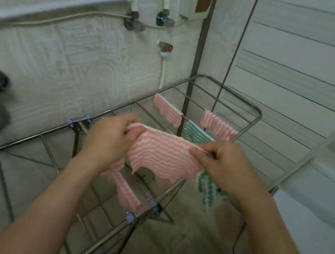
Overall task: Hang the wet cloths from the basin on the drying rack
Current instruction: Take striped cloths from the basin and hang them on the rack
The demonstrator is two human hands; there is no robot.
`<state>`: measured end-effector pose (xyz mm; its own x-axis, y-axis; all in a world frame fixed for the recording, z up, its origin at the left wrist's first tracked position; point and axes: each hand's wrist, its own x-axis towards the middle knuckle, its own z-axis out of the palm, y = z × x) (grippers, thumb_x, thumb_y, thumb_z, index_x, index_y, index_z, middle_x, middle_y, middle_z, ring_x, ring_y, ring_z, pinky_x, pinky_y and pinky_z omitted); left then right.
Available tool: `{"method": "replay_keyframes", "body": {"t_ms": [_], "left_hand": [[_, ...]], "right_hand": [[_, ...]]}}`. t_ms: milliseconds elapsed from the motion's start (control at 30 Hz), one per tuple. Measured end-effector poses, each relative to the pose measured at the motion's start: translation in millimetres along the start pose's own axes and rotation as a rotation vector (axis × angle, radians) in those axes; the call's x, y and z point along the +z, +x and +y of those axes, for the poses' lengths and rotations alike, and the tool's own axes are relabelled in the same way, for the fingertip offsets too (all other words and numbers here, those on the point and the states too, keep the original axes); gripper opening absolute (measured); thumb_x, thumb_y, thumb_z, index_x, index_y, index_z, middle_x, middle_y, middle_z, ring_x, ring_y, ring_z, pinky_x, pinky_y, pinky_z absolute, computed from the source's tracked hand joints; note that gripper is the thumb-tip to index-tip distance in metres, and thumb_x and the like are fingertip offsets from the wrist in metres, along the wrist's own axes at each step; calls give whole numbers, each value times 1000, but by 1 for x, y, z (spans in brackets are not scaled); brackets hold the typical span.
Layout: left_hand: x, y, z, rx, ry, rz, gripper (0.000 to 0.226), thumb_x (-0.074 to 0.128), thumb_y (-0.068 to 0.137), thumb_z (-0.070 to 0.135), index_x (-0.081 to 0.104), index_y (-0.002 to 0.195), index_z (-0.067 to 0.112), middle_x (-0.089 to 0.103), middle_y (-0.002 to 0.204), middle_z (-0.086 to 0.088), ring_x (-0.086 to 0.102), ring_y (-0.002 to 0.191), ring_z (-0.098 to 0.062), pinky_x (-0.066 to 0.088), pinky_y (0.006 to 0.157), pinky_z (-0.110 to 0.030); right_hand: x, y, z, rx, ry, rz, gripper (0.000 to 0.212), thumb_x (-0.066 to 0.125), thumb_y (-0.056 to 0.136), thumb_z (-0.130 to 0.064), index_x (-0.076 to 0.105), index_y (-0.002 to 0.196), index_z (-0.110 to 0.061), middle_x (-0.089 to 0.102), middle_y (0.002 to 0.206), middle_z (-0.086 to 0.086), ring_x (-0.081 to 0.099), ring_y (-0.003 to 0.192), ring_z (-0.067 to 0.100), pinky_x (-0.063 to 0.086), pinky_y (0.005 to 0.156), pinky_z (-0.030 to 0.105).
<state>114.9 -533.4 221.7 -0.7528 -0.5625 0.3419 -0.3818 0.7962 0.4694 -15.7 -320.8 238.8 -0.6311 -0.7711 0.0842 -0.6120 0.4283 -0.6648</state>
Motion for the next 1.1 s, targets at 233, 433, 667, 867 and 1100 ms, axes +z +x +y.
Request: {"method": "replay_keyframes", "body": {"t_ms": [233,433,667,867,1100], "left_hand": [[54,58,-3,-433,-517,214,13,55,89,18,65,88,26,67,68,9,61,55,-2,46,60,-27],[75,93,-9,-635,-747,377,15,50,93,12,62,86,16,69,59,1,57,44,-2,37,42,-14],[80,134,-33,-707,-687,427,15,53,90,10,63,80,16,68,60,0,51,36,-1,38,40,-12],[100,178,-78,-770,-547,382,5,66,71,20,68,66,22,69,64,-2,59,55,-19,51,64,-32],[130,226,-116,-729,-425,269,5,72,76,20,69,76,23,68,70,2,61,62,-14,49,66,-24]], "right_hand": [[11,80,35,-37,217,-104,31,62,90,-36,74,81,-9,61,59,15,43,48,12,36,53,25],[23,138,48,-110,179,-234,37,55,90,-23,52,59,-4,32,49,-2,27,44,10,25,52,28],[51,195,52,-55,226,-310,32,55,91,-28,72,73,-8,73,69,2,50,45,10,41,53,26],[81,230,59,-13,185,-360,36,51,95,-23,70,73,-1,72,69,2,49,43,4,40,50,26],[102,270,80,148,246,-331,35,53,94,-20,73,70,-5,72,72,6,50,41,-2,38,50,23]]}}
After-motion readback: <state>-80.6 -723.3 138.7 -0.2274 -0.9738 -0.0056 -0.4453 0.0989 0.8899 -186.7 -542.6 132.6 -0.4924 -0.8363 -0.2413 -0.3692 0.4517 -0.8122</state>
